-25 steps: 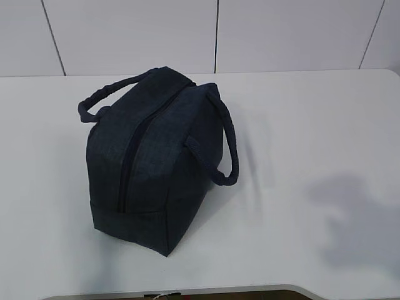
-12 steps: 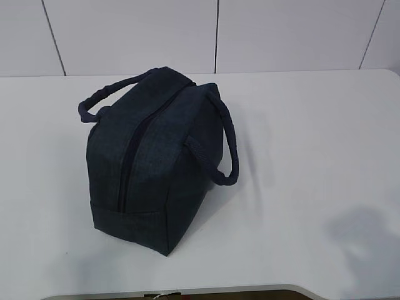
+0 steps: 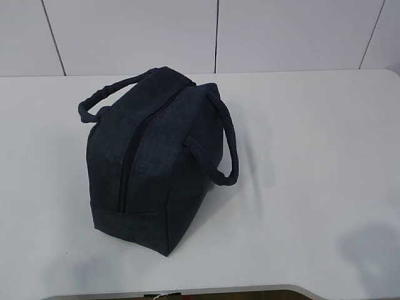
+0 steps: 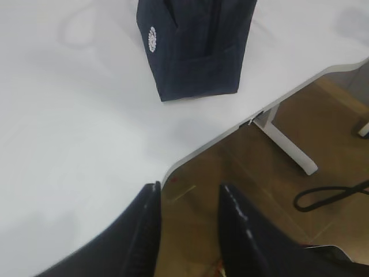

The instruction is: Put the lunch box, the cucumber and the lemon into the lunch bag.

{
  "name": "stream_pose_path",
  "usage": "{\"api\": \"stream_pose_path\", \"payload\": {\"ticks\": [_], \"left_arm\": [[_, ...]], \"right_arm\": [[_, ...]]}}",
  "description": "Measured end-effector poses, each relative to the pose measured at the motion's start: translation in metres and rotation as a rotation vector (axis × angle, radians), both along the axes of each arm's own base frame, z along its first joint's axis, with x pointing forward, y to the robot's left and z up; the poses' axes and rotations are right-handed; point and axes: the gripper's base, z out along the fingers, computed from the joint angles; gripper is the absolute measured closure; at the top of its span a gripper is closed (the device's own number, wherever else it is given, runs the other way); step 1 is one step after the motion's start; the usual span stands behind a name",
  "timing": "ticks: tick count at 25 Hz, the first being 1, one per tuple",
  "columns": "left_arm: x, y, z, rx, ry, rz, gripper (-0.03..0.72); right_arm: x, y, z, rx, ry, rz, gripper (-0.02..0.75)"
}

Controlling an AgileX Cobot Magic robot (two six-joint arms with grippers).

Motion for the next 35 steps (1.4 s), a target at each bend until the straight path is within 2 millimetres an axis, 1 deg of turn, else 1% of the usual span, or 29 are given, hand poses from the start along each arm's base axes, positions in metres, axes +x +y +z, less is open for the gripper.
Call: {"api": "stream_pose_path", "payload": {"ticks": [4,9,13,23,29,35], "left_arm": [[0.009,-0.006,-0.012,-0.035,0.018,-0.015,0.452],[0.015,-0.008,-0.015,-0.06,-0.009,-0.009,0.452],[0.016,-0.008,-0.015,-0.061,-0.013,-0.006,0.452],[0.019,-0.002,-0.016,-0.001,-0.035,0.035,0.452],[0.02,-0.001,-0.017,0.019,-0.041,0.065,0.451],[0.021,-0.002,-0.017,0.023,-0.04,0.184,0.45]], "right_arm": [[-0.003,-0.002,-0.006,-0.008,0.002,-0.005,0.318],[-0.005,-0.004,-0.008,-0.008,-0.005,-0.018,0.318],[-0.005,-0.004,-0.008,-0.007,-0.003,-0.019,0.318],[-0.005,-0.004,-0.009,-0.009,-0.004,-0.028,0.318],[-0.006,-0.005,-0.009,-0.02,-0.007,-0.131,0.318],[-0.007,-0.003,-0.008,-0.024,-0.006,-0.334,0.318]]}}
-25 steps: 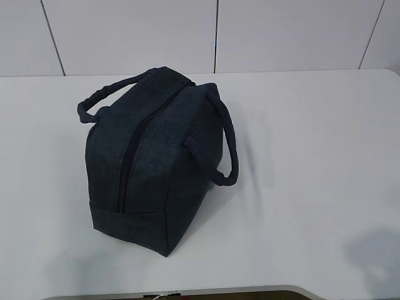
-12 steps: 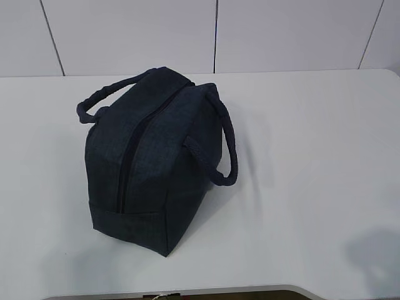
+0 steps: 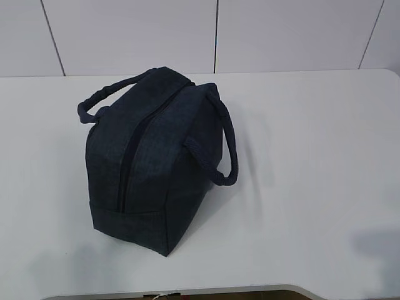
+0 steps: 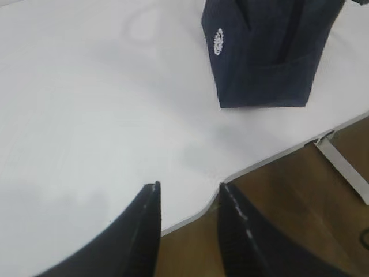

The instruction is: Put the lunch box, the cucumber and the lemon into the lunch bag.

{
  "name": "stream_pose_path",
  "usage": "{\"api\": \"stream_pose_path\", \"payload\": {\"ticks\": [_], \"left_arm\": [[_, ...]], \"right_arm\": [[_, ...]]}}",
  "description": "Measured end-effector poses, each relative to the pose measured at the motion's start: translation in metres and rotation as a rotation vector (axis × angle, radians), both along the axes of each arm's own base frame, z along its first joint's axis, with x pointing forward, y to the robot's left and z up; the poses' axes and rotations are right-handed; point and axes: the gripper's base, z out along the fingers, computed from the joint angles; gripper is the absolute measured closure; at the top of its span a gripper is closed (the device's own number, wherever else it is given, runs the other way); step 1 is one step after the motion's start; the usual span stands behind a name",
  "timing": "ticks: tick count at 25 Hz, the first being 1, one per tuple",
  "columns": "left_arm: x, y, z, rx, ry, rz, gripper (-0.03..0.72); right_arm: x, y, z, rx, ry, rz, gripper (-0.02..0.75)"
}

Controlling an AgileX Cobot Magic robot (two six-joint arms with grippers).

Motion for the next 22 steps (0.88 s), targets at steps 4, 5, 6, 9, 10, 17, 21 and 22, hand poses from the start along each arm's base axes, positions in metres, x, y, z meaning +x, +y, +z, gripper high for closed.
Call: {"api": "stream_pose_path", "payload": {"ticks": [4,5,6,9,10,17,21,22], "left_arm": [[0.0011,-0.0012,0.0001,-0.005,0.001,0.077,0.45],[0.0013,-0.0018,0.0001,-0.009,0.001,0.097,0.45],[0.0017,-0.0025,0.0002,-0.015,0.001,0.121,0.45],[0.0026,-0.0037,0.0004,-0.022,0.002,0.172,0.45],[0.0026,-0.0039,0.0004,-0.024,0.002,0.175,0.45],[0.0027,-0.0039,0.0004,-0.024,0.002,0.179,0.45],[0.0027,-0.0039,0.0004,-0.024,0.002,0.181,0.45],[0.0027,-0.004,0.0004,-0.025,0.002,0.18,0.45]], "right_arm": [[-0.0009,0.0014,0.0,-0.001,0.0,-0.132,0.318],[-0.001,0.0017,0.0,-0.001,0.0,-0.157,0.318],[-0.0012,0.0019,0.0,-0.001,0.0,-0.179,0.318],[-0.0014,0.0026,0.0,-0.001,0.0,-0.233,0.318],[-0.0015,0.0027,0.0,-0.001,0.0,-0.245,0.318],[-0.0016,0.0029,0.0,0.001,0.0,-0.264,0.318],[-0.0016,0.0029,0.0,0.001,0.0,-0.264,0.318],[-0.0016,0.0029,0.0,0.001,0.0,-0.264,0.318]]}}
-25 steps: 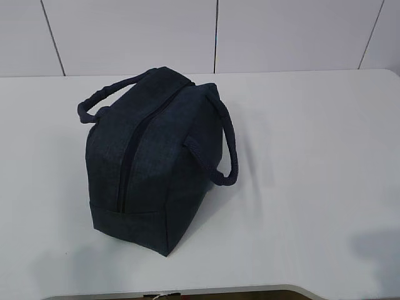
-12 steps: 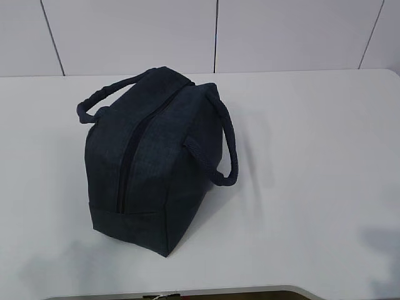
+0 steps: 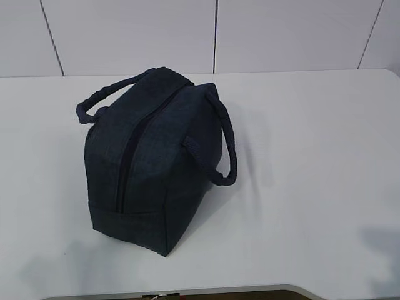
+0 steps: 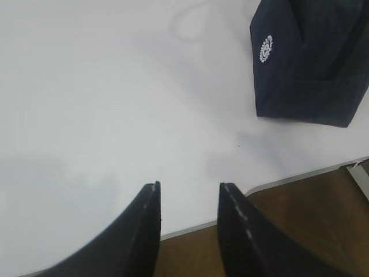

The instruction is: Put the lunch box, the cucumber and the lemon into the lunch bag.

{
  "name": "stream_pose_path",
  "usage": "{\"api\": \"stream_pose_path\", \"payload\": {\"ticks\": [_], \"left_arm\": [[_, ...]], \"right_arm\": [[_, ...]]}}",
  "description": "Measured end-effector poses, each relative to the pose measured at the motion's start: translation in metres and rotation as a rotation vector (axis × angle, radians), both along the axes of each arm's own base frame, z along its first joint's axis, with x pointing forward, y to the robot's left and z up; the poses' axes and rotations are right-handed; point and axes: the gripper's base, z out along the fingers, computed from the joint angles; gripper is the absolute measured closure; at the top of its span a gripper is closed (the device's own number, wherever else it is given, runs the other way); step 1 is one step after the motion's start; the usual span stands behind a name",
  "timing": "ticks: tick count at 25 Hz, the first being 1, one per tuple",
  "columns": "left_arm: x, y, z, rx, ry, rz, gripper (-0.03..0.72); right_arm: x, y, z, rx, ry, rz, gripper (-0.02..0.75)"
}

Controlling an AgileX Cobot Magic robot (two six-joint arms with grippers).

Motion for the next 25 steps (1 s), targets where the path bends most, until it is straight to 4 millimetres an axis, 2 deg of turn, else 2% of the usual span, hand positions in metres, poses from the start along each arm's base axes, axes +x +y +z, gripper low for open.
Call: {"api": "stream_pose_path", "payload": {"ticks": [25], "left_arm": [[0.0,0.0,0.0,0.0,0.0,0.0,0.45]], "right_arm": [[0.0,-0.0001,0.0,0.0,0.0,-0.002,0.318]]}}
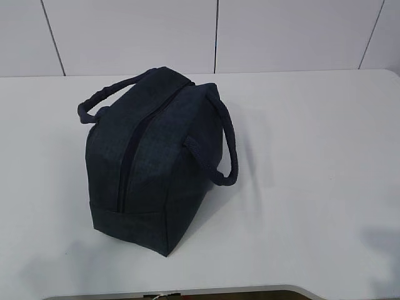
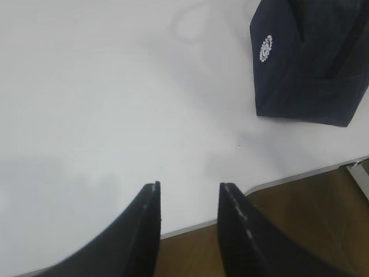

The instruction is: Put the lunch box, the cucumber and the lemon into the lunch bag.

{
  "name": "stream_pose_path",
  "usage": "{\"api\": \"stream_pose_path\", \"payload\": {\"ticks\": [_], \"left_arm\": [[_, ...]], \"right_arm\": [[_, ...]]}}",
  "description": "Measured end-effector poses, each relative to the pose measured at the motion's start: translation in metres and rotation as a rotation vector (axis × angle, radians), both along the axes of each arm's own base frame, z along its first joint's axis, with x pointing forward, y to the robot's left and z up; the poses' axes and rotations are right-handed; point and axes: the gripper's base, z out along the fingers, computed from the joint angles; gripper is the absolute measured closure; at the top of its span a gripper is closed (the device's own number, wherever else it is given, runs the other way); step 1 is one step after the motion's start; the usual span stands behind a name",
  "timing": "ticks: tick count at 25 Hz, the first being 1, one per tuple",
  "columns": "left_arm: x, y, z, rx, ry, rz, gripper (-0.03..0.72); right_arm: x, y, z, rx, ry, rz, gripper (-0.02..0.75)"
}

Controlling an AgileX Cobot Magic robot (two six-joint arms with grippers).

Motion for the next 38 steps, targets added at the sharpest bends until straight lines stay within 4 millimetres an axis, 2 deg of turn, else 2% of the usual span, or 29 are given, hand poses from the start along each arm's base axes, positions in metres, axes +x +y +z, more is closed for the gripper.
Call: {"api": "stream_pose_path", "payload": {"ticks": [32,38], "left_arm": [[0.0,0.0,0.0,0.0,0.0,0.0,0.45],[0.0,0.0,0.0,0.0,0.0,0.0,0.45]], "right_arm": [[0.0,0.0,0.0,0.0,0.0,0.0,0.319],[0.0015,0.0066,-0.0002,0.066,-0.013,0.047,0.318]]}}
